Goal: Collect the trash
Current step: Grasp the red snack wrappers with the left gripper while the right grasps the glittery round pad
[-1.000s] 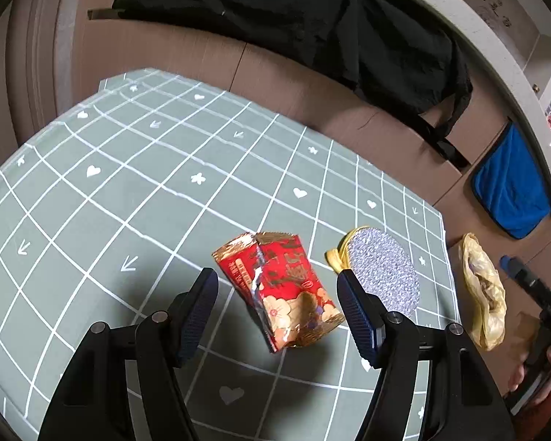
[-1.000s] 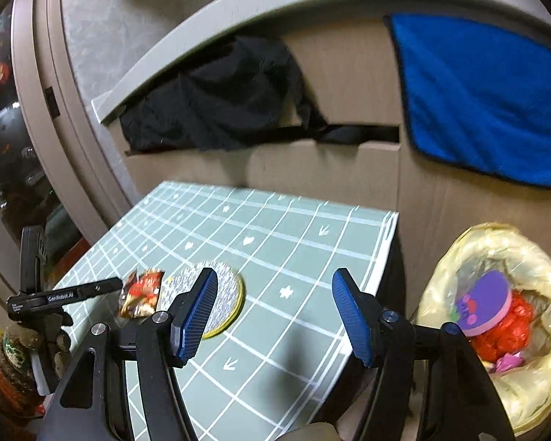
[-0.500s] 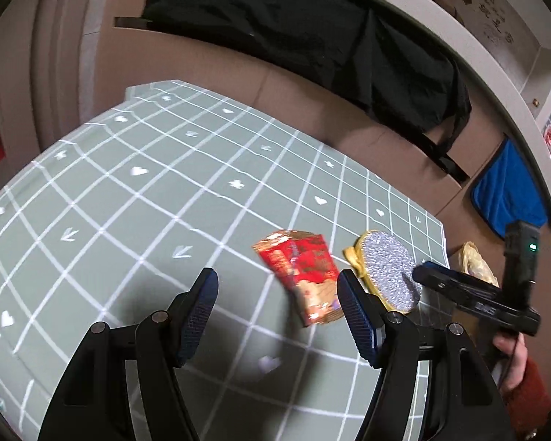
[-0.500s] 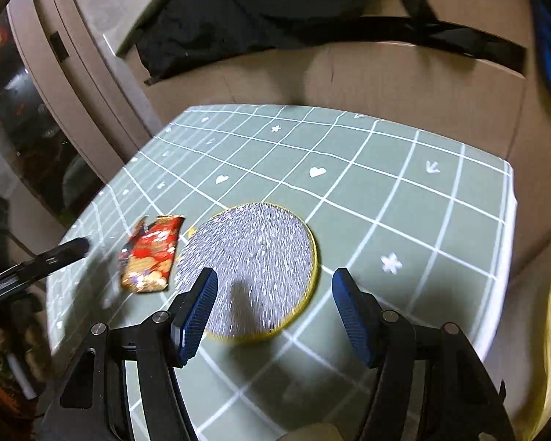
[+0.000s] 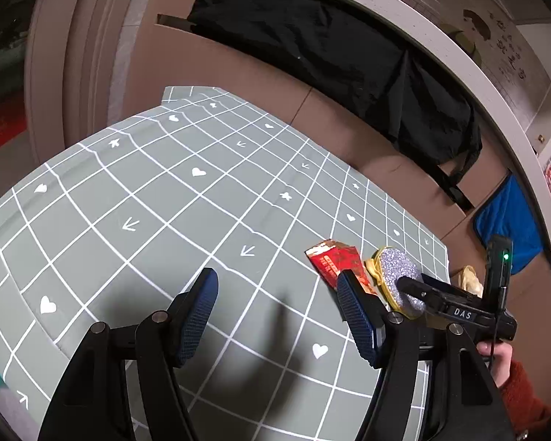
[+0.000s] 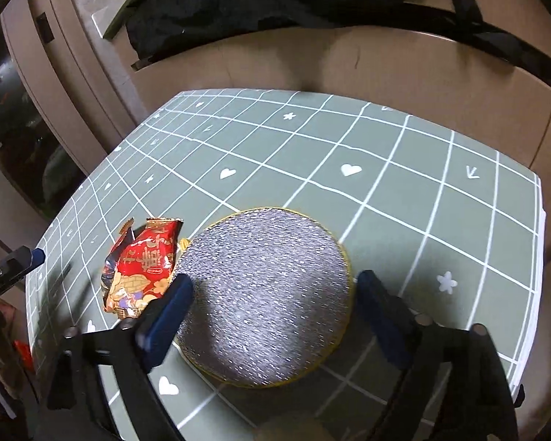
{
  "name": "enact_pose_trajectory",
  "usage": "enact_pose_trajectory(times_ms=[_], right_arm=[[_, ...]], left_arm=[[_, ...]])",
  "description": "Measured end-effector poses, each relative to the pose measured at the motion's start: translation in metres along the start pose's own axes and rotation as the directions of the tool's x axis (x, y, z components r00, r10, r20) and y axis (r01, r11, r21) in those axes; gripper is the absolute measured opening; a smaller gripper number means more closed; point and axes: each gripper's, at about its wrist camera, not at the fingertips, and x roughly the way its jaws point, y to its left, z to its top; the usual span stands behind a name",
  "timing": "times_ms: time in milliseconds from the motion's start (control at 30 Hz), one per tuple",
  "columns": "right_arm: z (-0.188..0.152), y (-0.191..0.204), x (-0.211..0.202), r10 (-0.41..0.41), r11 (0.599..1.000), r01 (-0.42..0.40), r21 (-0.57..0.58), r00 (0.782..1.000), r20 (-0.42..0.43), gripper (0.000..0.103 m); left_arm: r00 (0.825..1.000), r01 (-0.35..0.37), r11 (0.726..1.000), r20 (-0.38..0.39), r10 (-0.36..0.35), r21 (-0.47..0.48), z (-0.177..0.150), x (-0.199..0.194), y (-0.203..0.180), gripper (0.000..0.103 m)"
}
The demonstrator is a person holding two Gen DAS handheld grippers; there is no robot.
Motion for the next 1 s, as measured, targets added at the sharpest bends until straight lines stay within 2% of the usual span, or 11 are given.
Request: enact_pose_trajectory(times_ms=[100,233,300,333,367,400,533,700,767,900,1000], right_arm=[[0.0,0.013,0.008,-0.037,0.996,0.035,-0.082,0.999,-0.031,0.102],[-0.003,0.018,0.006,-0.06,0.992,0.057,-0.117,0.998,-0.022,0.095],[-0.003,0.014,0.0,-0.036,0.995,0.036,-0.098,0.999,-0.003,0.067],[-0.004,0.01,-0.004,-0.021,0.997,0.021,-0.081,1.0,0.0,0.058],[-0.003,0.006,-0.008,-0.001,0.998,0.001,-0.061,1.0,0.002,0.042],[-0.003,-0.001,-0.012,0.026,0.999,-0.026,-0.037,1.0,0.006,0.034],[-0.006,-0.02,-0.039,0.074,0.997,-0.075,0.016,0.995,0.061,0.026],[-0.013,-0.043,-0.088,0.051,0.996,-0.062,0.059,0.984,0.171,0.025],[-0.014,-0.049,-0.103,0.022,0.997,-0.035,0.063,0.979,0.204,0.025],[-0.021,-0.062,-0.127,-0.008,0.996,-0.012,0.084,0.972,0.234,0.024],[-0.027,-0.064,-0.138,-0.005,0.996,-0.018,0.089,0.969,0.247,0.018]], left_arm=[[1.0,0.0,1.0,-0.004,0.0,-0.014,-0.002,0.001,0.003,0.068],[1.0,0.009,1.0,-0.007,-0.009,-0.01,-0.003,0.006,-0.004,0.068],[1.0,0.014,1.0,-0.012,-0.014,0.003,-0.003,0.009,-0.011,0.068],[0.999,0.025,1.0,-0.023,-0.025,0.014,-0.003,0.013,-0.017,0.069],[0.999,0.032,0.999,-0.031,-0.032,0.02,-0.003,0.016,-0.021,0.071],[0.998,0.041,0.999,-0.042,-0.04,0.028,-0.003,0.02,-0.026,0.072],[0.995,0.052,0.996,-0.095,-0.045,0.07,-0.005,0.041,-0.05,0.072],[0.993,0.018,0.99,-0.12,-0.001,0.139,-0.003,0.067,-0.074,0.07],[0.992,0.013,0.988,-0.125,0.007,0.153,-0.001,0.075,-0.079,0.063],[0.988,-0.075,0.988,-0.126,0.092,0.135,0.003,0.09,-0.078,0.052],[0.982,-0.112,0.986,-0.139,0.129,0.124,0.004,0.101,-0.078,0.045]])
